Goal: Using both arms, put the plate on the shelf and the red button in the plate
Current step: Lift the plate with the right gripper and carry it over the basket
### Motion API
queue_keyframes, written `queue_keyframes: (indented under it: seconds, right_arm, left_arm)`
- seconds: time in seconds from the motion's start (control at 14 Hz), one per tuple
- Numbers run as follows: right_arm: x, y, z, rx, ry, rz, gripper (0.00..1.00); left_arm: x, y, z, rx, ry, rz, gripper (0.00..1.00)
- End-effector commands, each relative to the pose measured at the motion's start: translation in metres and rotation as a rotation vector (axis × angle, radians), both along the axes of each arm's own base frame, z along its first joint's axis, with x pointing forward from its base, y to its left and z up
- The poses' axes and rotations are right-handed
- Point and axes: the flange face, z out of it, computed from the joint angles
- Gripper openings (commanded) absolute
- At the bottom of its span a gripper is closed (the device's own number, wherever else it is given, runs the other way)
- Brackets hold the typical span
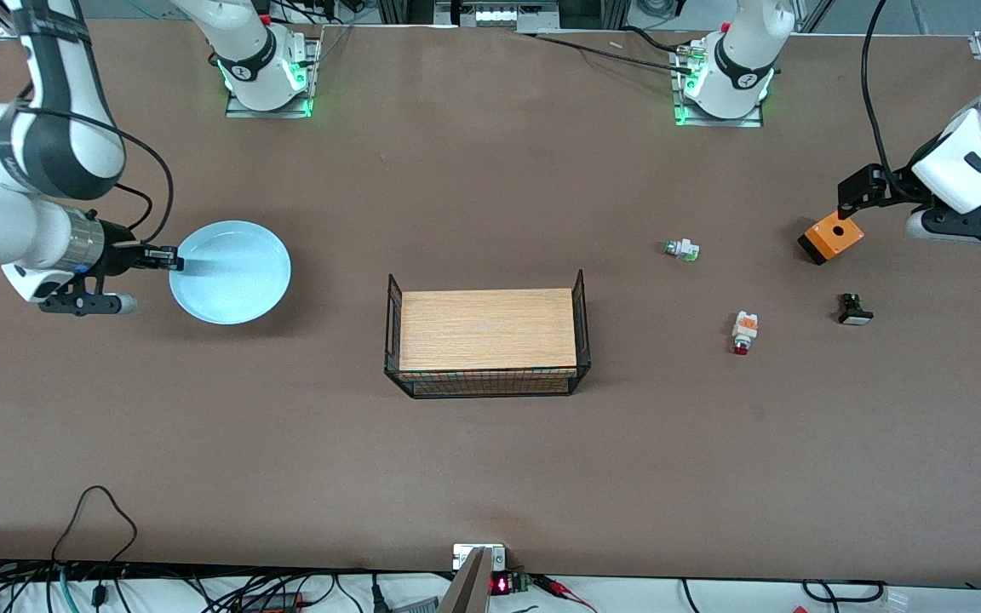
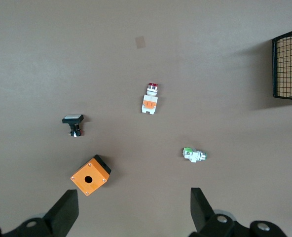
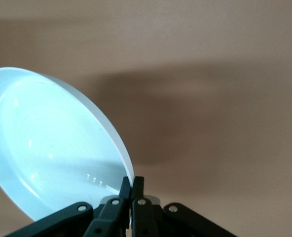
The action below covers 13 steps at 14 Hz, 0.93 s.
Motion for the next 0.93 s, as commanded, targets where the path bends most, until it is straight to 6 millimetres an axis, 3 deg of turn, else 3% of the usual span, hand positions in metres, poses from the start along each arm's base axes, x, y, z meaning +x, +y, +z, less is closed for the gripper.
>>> queue_keyframes:
  seconds: [0.0,0.21,0.5,0.86]
  right_arm:
    - [0.004,0.041,0.055,0.02,0.064,-0.166,0.0]
    - [0.003,0.102,0.101,0.035,0.112,-0.333,0.0]
    - [-0.009,0.194,0.134,0.001,0.152,-0.528,0.0]
    - [-0.019,0.293,0.122,-0.018,0.13,-0.564,0.0]
  left_arm:
    - [0.003,0.001,0.005,0.022,0.003,0.008,1.0]
    - [0.003,0.001,0.005,0.022,0.003,0.008,1.0]
    - [0.003,0.001,0.005,0.022,0.003,0.008,1.0]
    - [0.003,0.001,0.005,0.022,0.003,0.008,1.0]
